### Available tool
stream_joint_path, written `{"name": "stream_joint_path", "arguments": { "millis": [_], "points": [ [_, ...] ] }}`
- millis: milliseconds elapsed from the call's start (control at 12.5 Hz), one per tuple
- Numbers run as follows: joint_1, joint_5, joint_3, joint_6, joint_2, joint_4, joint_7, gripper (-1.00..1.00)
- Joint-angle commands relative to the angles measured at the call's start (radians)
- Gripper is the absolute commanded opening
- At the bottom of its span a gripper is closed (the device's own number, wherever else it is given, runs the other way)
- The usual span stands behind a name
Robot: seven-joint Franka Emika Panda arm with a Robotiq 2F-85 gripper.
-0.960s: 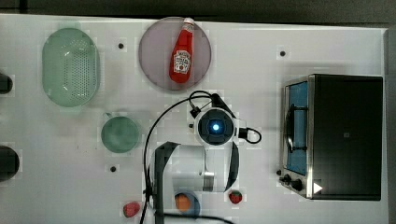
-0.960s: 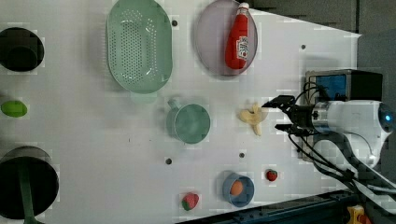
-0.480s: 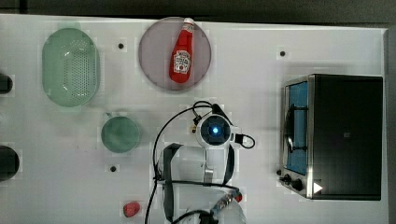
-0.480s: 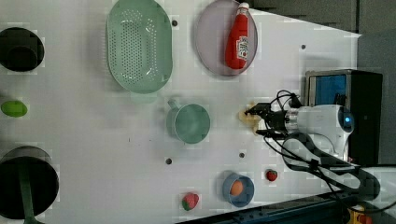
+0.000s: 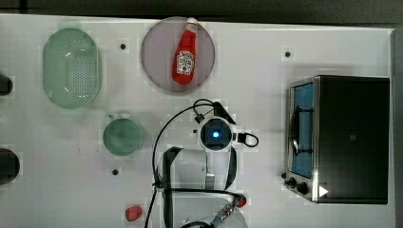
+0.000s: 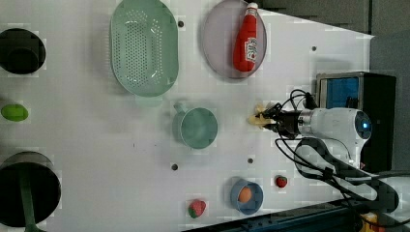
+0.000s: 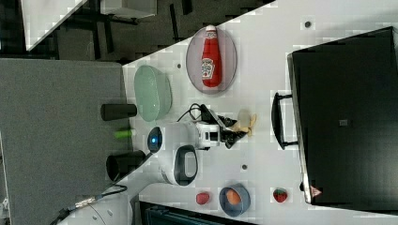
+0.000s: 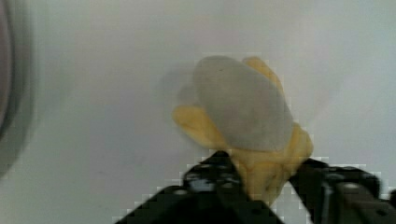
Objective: Pick Banana and place it in mug.
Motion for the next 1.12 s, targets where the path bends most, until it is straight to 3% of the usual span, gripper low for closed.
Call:
{"name": "stream_joint_path", "arguments": {
  "millis": [80, 320, 640, 880, 1120],
  "points": [
    [-0.014, 0.012, -0.002, -0.016, -0.044, -0.009, -0.029, -0.46],
    [-0.022, 0.011, -0.017, -0.145, -0.19, 0.001, -0.029, -0.46],
    [-0.022, 0.011, -0.045, -0.55, -0.457, 0.101, -0.03, -0.46],
    [-0.016, 0.011, -0.035, -0.792, -0.56, 0.18, -0.028, -0.46],
    [-0.002, 0.011, 0.034, -0.817, -0.618, 0.201, 0.06, -0.46]
  ]
}}
